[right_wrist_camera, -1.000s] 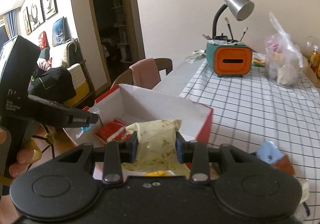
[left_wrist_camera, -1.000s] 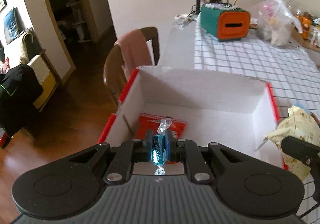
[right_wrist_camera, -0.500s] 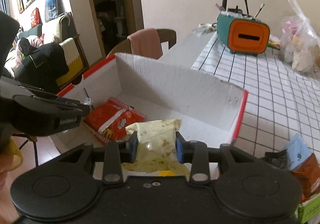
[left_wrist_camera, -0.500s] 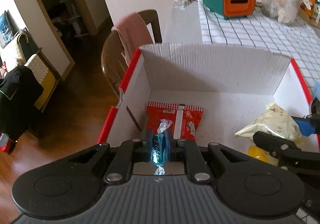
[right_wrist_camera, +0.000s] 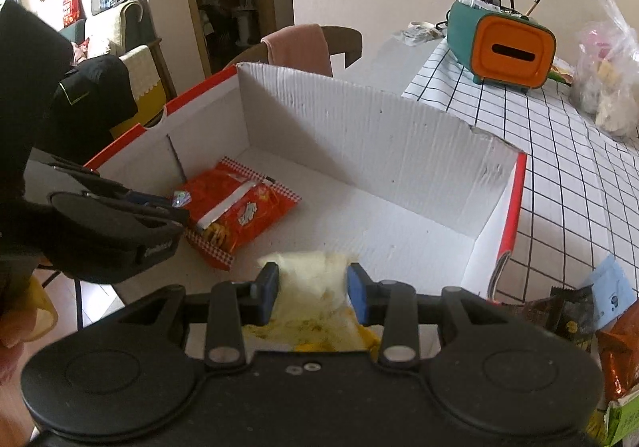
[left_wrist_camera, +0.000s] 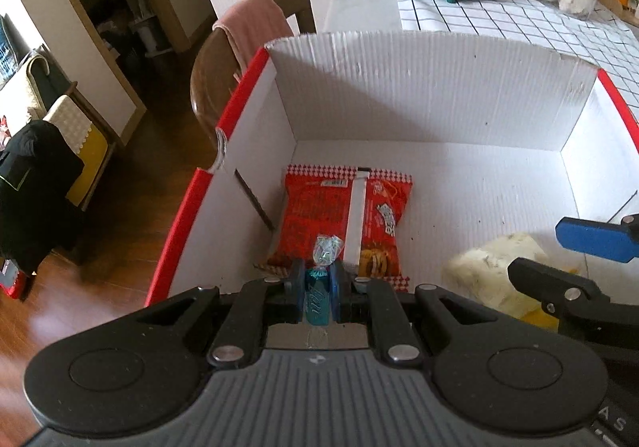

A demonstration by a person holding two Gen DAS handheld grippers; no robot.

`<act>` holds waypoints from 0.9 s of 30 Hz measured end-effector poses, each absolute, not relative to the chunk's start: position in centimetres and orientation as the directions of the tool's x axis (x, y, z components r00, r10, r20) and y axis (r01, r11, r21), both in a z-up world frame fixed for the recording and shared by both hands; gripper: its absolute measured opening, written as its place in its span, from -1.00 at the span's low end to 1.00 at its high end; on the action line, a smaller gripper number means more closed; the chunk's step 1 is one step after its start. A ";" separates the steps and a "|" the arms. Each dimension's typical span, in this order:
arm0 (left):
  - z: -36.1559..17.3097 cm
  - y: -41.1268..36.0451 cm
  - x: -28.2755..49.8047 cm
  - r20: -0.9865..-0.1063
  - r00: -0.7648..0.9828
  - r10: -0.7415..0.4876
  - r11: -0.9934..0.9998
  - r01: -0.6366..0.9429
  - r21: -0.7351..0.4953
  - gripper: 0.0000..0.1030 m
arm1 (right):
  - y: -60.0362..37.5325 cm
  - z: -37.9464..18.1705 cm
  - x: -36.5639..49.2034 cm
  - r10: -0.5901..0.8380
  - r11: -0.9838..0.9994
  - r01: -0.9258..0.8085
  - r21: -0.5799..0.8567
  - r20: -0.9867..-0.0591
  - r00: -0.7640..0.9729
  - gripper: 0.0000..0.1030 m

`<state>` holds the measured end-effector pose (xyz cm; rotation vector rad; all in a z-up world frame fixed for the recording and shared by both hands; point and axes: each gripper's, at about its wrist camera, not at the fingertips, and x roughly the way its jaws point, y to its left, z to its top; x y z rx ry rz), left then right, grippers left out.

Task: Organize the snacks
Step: 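Open the left tool releasing the candy while the right tool releases the bread bag, then move both tools back toward the remaining snack pile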

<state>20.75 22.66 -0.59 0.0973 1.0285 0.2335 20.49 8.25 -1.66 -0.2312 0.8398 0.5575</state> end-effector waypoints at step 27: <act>4.0 21.2 16.9 -0.774 0.605 0.187 0.982 -0.145 0.124 0.18 | 3.8 3.8 16.7 0.456 0.831 -0.552 0.074 -0.659 0.598 0.33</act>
